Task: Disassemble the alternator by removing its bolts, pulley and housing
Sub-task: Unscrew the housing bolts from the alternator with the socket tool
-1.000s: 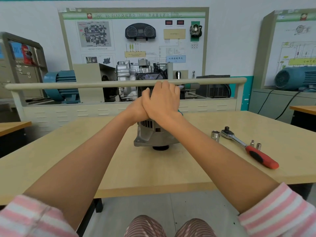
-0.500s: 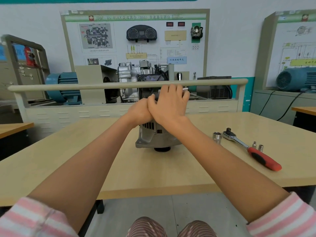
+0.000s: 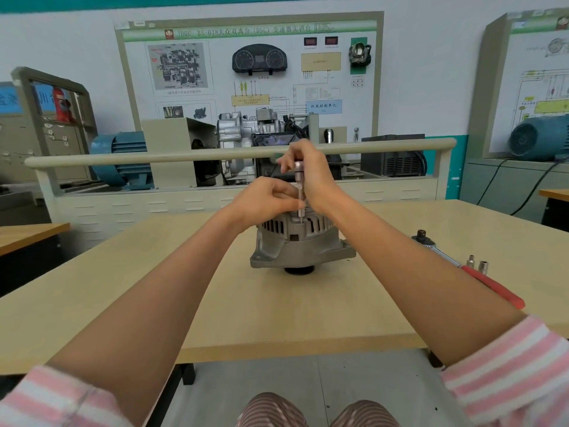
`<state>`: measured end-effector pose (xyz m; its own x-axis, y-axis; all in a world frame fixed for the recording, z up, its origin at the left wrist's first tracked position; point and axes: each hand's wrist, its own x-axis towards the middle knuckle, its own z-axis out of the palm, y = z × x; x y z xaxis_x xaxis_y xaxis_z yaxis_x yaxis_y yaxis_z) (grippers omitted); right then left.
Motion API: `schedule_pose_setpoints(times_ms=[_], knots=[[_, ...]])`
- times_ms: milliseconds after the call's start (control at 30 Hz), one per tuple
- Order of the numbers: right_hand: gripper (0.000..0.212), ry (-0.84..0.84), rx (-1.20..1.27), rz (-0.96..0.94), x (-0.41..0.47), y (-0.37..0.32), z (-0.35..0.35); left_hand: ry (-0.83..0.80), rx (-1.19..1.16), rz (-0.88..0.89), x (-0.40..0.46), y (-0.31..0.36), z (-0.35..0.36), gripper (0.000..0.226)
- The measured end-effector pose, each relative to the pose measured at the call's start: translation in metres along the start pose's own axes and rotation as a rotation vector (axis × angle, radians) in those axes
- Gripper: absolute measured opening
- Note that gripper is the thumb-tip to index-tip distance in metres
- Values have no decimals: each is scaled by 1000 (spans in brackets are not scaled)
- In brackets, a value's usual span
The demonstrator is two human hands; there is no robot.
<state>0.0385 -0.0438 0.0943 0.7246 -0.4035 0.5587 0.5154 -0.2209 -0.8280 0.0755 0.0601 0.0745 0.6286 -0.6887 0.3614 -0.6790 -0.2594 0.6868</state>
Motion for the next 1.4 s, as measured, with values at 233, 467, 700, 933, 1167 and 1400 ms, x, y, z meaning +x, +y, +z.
schedule_pose_setpoints(times_ms=[233,467,700,933,1167,1400], knots=[[53,-7,286,19,6,5,3,-9,-36,-5,1,1,-1,4],[28,62,-662,-386,-9,11,1,-7,40,23,1,-1,-2,6],[70,226,-1500,-463,-18,8,5,10,222,83,0,9,1,17],[52,135,-901,-428,-10,6,7,-4,131,22,0,4,1,14],[70,-37,83,-34,6,2,-4,-63,14,13,3,1,-2,15],[45,67,-601,-313,-7,8,0,-15,16,13,3,1,-3,7]])
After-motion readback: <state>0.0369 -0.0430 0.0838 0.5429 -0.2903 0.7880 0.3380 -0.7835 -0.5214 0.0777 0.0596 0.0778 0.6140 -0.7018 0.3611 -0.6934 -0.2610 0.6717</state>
